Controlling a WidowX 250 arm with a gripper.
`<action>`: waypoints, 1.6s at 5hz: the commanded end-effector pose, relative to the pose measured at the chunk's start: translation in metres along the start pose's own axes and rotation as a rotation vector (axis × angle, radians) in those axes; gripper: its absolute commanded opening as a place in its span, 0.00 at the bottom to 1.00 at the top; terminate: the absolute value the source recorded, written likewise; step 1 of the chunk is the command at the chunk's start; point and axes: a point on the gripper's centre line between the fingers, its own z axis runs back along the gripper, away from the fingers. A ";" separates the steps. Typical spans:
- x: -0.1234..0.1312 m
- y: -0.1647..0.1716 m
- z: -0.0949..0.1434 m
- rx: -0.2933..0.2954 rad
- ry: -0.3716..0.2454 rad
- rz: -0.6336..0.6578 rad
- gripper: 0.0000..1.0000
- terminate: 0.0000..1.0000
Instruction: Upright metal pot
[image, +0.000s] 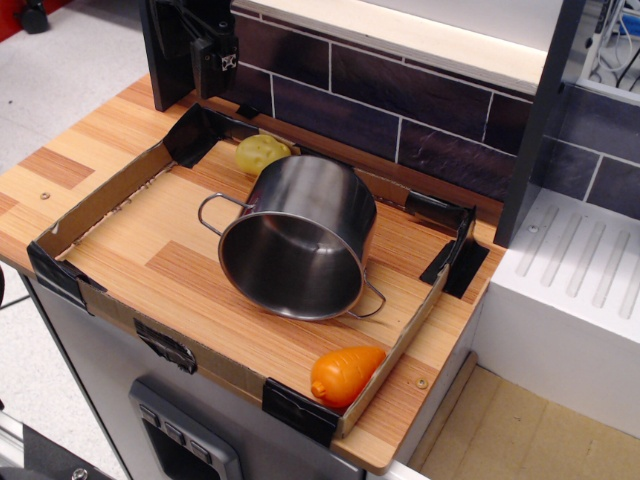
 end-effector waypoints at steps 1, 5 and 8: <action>0.000 0.000 0.000 0.000 0.000 0.000 1.00 0.00; -0.015 -0.034 0.062 0.033 -0.186 -0.311 1.00 0.00; -0.047 -0.096 0.062 0.068 -0.310 -0.591 1.00 0.00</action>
